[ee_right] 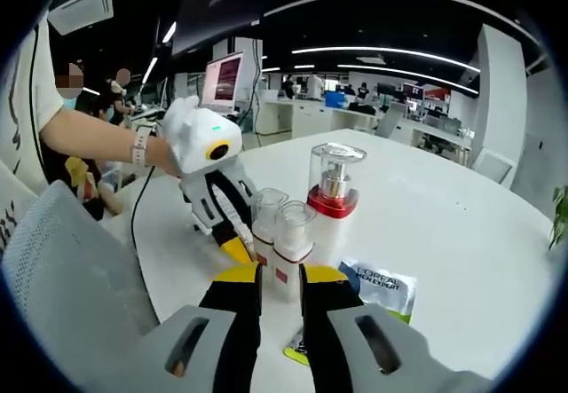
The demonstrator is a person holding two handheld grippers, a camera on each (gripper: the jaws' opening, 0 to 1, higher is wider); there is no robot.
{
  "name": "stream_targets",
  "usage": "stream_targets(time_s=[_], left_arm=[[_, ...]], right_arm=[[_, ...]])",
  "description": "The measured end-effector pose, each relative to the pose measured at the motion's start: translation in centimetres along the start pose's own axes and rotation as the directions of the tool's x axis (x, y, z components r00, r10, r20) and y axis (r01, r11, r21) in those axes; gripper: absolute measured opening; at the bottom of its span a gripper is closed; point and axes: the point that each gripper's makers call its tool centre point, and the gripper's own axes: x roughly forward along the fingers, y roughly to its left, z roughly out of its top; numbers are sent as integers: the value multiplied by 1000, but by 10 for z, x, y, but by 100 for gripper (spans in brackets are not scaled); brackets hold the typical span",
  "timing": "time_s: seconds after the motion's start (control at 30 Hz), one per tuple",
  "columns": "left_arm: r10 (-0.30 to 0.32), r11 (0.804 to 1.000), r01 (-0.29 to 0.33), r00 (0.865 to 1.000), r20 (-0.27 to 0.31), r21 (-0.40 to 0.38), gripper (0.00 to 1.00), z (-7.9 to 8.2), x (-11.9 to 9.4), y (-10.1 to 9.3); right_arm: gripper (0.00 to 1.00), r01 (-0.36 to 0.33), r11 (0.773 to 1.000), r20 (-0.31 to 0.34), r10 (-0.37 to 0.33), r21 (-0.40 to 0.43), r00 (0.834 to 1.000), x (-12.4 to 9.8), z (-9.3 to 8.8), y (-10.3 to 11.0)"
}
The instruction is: Arrange the skincare products in the storage area until every visible bottle or jar stands upright without overlapping.
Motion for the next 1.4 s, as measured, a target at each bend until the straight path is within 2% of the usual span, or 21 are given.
stream_targets(time_s=[0.23, 0.33, 0.43, 0.57, 0.8, 0.9, 1.0, 1.1, 1.2, 1.4], left_arm=[[-6, 1000, 6, 1000, -1, -1, 15, -2, 0, 2], [11, 1000, -11, 1000, -3, -10, 16, -4, 1, 5], [18, 999, -18, 1000, 16, -37, 16, -2, -1, 7], [20, 999, -19, 1000, 23, -33, 18, 3, -2, 7], [61, 996, -60, 998, 16, -61, 22, 4, -11, 8], [103, 991, -104, 994, -21, -82, 26, 2, -17, 9], [128, 984, -127, 992, 0, -124, 28, 7, -25, 8], [172, 976, -173, 985, -15, -132, 33, 10, -32, 8], [184, 971, -182, 983, -3, -154, 43, 15, -37, 5], [238, 955, -236, 971, -10, -181, 46, 27, -53, -1]], right_arm=[[17, 0, 1000, 2, 0, -2, 1000, 0, 0, 0], [18, -3, 1000, 6, 3, 2, 1000, 0, 1, 1], [18, -1, 1000, 5, 1, -1, 1000, -1, 1, 1], [19, 0, 1000, 2, 0, -3, 1000, -1, 1, 1], [22, 5, 1000, 8, -5, -15, 1000, -3, 7, 0], [26, 0, 1000, 8, 0, -8, 1000, -3, 9, 1], [30, 5, 1000, 8, -5, -7, 1000, -4, 10, 0], [36, 7, 1000, -3, -7, -14, 1000, -6, 12, 2], [40, 3, 1000, -12, -3, -16, 1000, -8, 14, 5], [50, 11, 1000, -44, -12, -17, 999, -13, 14, 5]])
